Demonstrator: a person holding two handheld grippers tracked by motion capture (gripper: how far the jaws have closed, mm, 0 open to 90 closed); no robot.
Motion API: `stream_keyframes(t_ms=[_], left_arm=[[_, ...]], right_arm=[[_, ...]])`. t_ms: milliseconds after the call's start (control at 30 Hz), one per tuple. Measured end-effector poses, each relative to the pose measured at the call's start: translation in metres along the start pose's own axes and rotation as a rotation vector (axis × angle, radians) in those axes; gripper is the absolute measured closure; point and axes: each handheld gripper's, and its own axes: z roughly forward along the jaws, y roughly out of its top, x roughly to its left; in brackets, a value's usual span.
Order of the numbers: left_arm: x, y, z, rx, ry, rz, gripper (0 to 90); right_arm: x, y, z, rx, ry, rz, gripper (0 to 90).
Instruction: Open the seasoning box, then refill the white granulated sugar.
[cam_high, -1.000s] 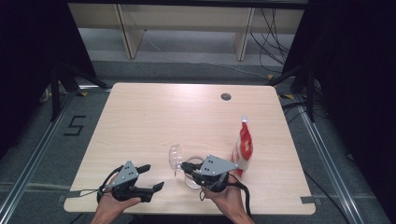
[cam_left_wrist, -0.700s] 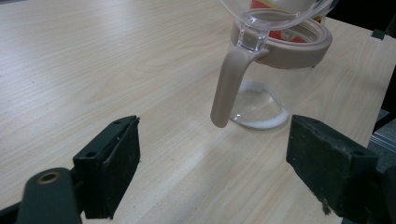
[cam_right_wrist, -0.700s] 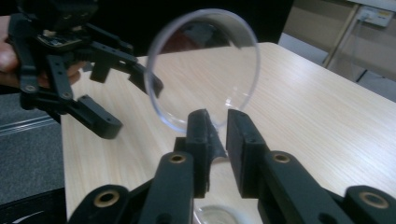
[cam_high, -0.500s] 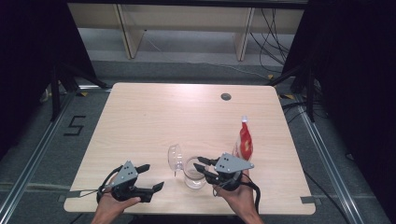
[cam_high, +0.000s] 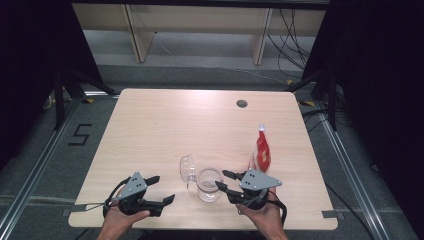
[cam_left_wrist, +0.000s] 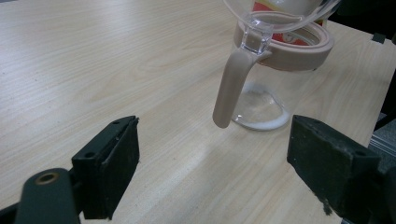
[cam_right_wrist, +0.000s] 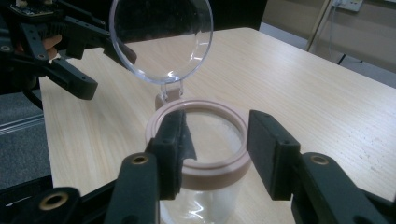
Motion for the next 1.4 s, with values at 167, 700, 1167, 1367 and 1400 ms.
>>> stream_keyframes(t_ms=[167, 700, 1167, 1367, 1400], left_arm=[[-0.001, -0.001, 0.001, -0.003, -0.013, -0.010, 16.6], [-0.002, -0.001, 0.000, 0.000, -0.011, -0.001, 16.6], [-0.004, -0.001, 0.000, -0.004, -0.021, 0.001, 16.6], [-0.004, -0.002, 0.000, 0.007, -0.019, 0.011, 16.6], [-0.004, -0.002, 0.000, 0.008, -0.014, 0.009, 16.6]], right_arm=[[0.001, -0.004, -0.005, 0.002, 0.001, 0.003, 54.1], [0.007, -0.021, -0.029, 0.029, -0.027, 0.055, 48.8], [0.008, -0.038, -0.063, 0.036, -0.086, 0.087, 47.3], [0.005, -0.045, -0.080, 0.054, -0.145, 0.117, 46.4], [0.004, -0.046, -0.081, 0.051, -0.147, 0.129, 46.4]])
